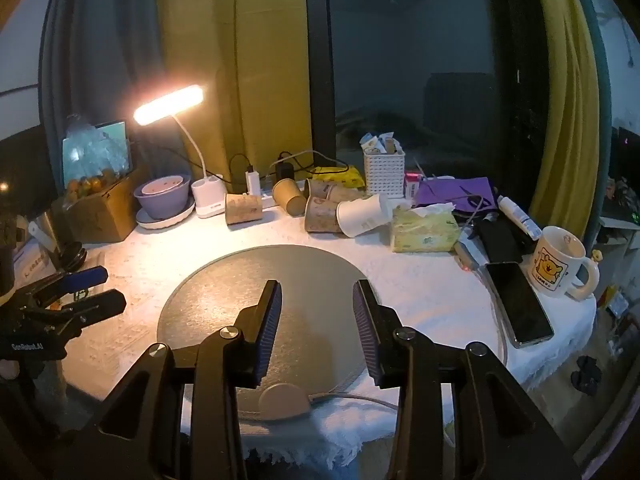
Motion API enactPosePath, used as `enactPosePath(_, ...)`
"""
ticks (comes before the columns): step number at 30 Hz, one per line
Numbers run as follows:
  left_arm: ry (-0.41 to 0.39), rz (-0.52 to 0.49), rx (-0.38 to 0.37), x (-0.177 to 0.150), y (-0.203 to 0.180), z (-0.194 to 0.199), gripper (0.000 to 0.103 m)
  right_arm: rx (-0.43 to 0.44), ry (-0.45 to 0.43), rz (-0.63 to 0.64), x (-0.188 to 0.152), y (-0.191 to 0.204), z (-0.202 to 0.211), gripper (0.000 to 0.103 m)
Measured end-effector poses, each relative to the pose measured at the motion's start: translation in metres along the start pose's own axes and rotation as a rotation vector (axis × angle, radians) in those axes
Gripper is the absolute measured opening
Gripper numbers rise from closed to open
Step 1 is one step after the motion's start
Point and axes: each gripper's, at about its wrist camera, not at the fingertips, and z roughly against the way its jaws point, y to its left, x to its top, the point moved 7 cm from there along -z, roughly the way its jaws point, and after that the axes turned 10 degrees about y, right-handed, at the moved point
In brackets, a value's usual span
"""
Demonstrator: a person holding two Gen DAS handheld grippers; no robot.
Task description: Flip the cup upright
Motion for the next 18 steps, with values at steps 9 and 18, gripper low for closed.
enactPosePath(9,0.013,-0.043,0.004,-0.006,-0.009,-0.009,0.092,0.008,-0.017,-0.039,-0.01,-0.011,-0.009,0.04)
enactPosePath(18,0.002,-0.051,0.007,-0.008,-0.012,-0.007,0.092,-0.003,-0.038,-0.057,-0.019,-0.022,-0.003,0.04)
